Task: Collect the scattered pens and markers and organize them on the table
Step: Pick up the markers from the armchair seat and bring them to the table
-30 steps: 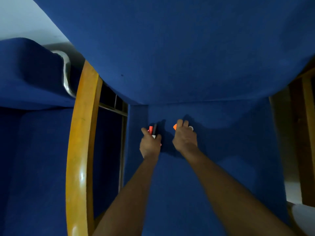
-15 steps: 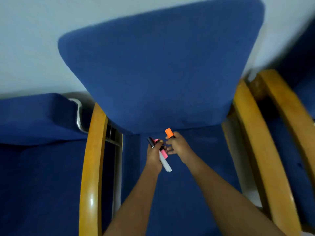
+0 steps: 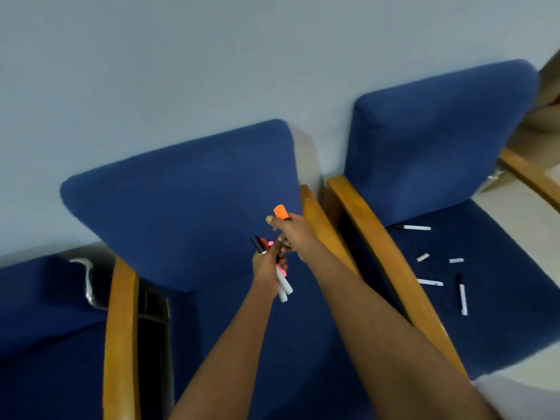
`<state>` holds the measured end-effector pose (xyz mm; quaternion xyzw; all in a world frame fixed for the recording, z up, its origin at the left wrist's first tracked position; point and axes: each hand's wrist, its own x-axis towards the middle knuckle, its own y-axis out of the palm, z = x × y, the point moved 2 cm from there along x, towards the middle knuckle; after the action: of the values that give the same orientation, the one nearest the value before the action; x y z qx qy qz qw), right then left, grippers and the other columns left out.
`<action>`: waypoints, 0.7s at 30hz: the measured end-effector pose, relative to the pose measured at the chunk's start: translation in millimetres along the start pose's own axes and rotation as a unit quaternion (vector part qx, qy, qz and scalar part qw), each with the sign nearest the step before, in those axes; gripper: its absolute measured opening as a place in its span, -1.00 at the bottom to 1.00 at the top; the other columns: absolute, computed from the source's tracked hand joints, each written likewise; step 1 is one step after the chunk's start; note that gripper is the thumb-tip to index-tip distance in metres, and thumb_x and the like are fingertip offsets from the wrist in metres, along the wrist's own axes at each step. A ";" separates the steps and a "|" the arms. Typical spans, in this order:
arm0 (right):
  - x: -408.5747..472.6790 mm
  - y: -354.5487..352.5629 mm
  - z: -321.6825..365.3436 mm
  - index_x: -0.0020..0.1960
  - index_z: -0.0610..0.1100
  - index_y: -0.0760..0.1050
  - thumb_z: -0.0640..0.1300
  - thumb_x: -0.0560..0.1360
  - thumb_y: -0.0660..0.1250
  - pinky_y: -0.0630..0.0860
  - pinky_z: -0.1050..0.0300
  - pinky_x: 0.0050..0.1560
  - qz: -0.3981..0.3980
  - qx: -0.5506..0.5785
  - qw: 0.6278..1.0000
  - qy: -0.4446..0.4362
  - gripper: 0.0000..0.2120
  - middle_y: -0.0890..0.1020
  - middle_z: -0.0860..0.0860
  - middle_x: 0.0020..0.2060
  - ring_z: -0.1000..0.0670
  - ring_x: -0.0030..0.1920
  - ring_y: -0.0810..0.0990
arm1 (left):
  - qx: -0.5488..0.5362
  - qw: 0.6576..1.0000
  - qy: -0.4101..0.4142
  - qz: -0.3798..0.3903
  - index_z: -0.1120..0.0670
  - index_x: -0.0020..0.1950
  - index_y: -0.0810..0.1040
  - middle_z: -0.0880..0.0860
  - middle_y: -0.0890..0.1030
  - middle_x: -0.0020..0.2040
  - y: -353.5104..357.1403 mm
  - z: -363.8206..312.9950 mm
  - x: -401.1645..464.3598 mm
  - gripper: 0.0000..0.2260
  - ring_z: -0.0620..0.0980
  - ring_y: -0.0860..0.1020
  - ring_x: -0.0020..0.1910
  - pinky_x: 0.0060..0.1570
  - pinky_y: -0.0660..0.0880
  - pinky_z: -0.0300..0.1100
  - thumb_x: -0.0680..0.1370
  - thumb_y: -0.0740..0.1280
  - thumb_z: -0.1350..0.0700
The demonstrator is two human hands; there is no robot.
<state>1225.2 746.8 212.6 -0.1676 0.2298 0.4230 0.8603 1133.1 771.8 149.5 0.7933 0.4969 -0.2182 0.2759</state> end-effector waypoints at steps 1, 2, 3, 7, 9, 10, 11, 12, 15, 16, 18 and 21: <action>-3.4 -17.0 0.3 -0.25 -0.16 0.40 0.08 0.49 0.34 0.38 0.13 -0.41 -0.008 0.011 1.000 -0.002 -0.67 0.37 -0.03 -0.52 0.00 -0.54 0.36 | 0.009 1.000 -0.002 0.005 0.16 -0.26 0.43 0.02 0.43 -0.46 17.7 2.7 -3.6 -0.81 -0.11 0.38 -0.58 -0.52 0.35 -0.24 0.55 0.32 0.21; -8.2 -42.1 -1.7 -0.28 -0.15 0.40 0.14 0.48 0.33 0.36 0.15 -0.43 -0.019 0.030 0.999 0.000 -0.62 0.37 -0.02 -0.54 0.02 -0.57 0.35 | 0.016 1.000 -0.005 0.016 0.16 -0.26 0.42 0.03 0.43 -0.45 41.8 8.7 -8.3 -0.81 -0.12 0.38 -0.58 -0.52 0.34 -0.25 0.56 0.31 0.21; -11.0 -56.3 -3.6 -0.31 -0.15 0.40 0.18 0.49 0.31 0.35 0.18 -0.46 -0.024 0.049 0.999 0.001 -0.58 0.36 -0.01 -0.55 0.04 -0.58 0.34 | 0.021 1.000 -0.006 0.022 0.16 -0.24 0.43 0.03 0.43 -0.44 54.7 11.9 -10.1 -0.82 -0.12 0.38 -0.58 -0.53 0.34 -0.25 0.56 0.30 0.21; -27.4 -154.7 -36.5 -0.32 -0.15 0.41 0.20 0.53 0.21 0.30 0.27 -0.52 -0.056 0.143 0.987 0.038 -0.54 0.41 -0.03 -0.55 0.05 -0.60 0.35 | 0.062 0.997 -0.010 0.034 0.21 -0.04 0.45 0.10 0.50 -0.38 130.7 56.1 -28.0 -0.86 -0.07 0.45 -0.53 -0.45 0.41 -0.23 0.56 0.34 0.15; -34.8 -204.0 -56.6 -0.28 -0.15 0.44 0.15 0.56 0.18 0.32 0.27 -0.51 -0.071 0.165 0.982 0.051 -0.59 0.44 -0.03 -0.51 0.06 -0.60 0.39 | 0.075 0.997 0.002 0.027 0.22 0.01 0.44 0.13 0.50 -0.35 170.0 78.3 -40.1 -0.88 -0.05 0.48 -0.51 -0.41 0.45 -0.21 0.57 0.31 0.18; -37.3 -236.9 -63.3 -0.22 -0.15 0.45 0.10 0.57 0.17 0.34 0.26 -0.49 -0.069 0.170 0.982 0.052 -0.64 0.43 -0.04 -0.48 0.05 -0.57 0.40 | 0.063 0.998 0.005 0.027 0.20 0.00 0.43 0.14 0.48 -0.35 198.9 92.0 -47.4 -0.93 -0.05 0.47 -0.54 -0.45 0.46 -0.21 0.58 0.29 0.22; -39.7 -262.2 -71.1 -0.15 -0.16 0.45 0.06 0.58 0.17 0.38 0.24 -0.48 -0.063 0.176 0.981 0.055 -0.70 0.42 -0.05 -0.45 0.03 -0.53 0.40 | 0.056 0.998 0.003 0.027 0.19 -0.02 0.42 0.14 0.46 -0.35 221.2 103.6 -54.6 -0.97 -0.06 0.45 -0.56 -0.49 0.48 -0.22 0.58 0.26 0.27; -43.7 -294.2 -82.9 -0.08 -0.16 0.44 0.01 0.58 0.18 0.44 0.21 -0.47 -0.060 0.185 0.979 0.062 -0.76 0.42 -0.06 -0.43 0.01 -0.50 0.41 | 0.067 0.997 0.003 0.028 0.16 -0.04 0.41 0.14 0.45 -0.35 248.3 119.8 -63.7 -0.94 -0.06 0.44 -0.57 -0.52 0.49 -0.22 0.58 0.24 0.30; -51.8 -378.6 -110.1 0.04 -0.15 0.38 -0.16 0.57 0.21 0.57 0.13 -0.44 -0.064 0.188 0.977 0.073 -0.92 0.45 -0.07 -0.36 -0.02 -0.47 0.44 | 0.222 0.974 0.033 0.023 0.13 -0.02 0.41 0.17 0.50 -0.26 306.5 165.5 -76.6 -0.92 -0.01 0.44 -0.50 -0.46 0.49 -0.17 0.56 0.26 0.27; -53.9 -402.2 -119.1 0.04 -0.14 0.37 -0.21 0.57 0.20 0.58 0.11 -0.42 -0.071 0.174 0.979 0.080 -0.94 0.45 -0.07 -0.35 -0.02 -0.45 0.44 | 0.279 0.958 0.048 0.032 0.14 0.01 0.42 0.18 0.51 -0.22 320.3 178.9 -78.9 -0.91 0.01 0.45 -0.48 -0.43 0.48 -0.14 0.55 0.30 0.24; -55.4 -452.9 -141.9 0.03 -0.15 0.35 -0.29 0.56 0.17 0.56 0.08 -0.36 -0.096 0.125 0.983 0.096 -0.92 0.45 -0.07 -0.31 -0.01 -0.43 0.42 | 0.386 0.919 0.071 0.043 0.15 0.08 0.42 0.17 0.54 -0.18 351.1 205.5 -84.8 -0.80 0.07 0.49 -0.41 -0.37 0.51 -0.07 0.52 0.36 0.14; -51.3 -504.7 -171.0 -0.01 -0.20 0.35 -0.29 0.54 0.20 0.52 0.11 -0.39 -0.135 0.063 0.981 0.122 -0.95 0.41 -0.06 -0.32 0.00 -0.43 0.37 | 0.511 0.853 0.097 0.049 0.07 0.07 0.41 0.14 0.59 -0.12 380.7 231.0 -85.9 -0.71 0.19 0.58 -0.19 -0.22 0.57 0.05 0.47 0.40 -0.02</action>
<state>1560.5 335.2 144.3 -0.1929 0.3345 0.2636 0.8840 1427.1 428.5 113.0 0.8631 0.2997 -0.3493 -0.2078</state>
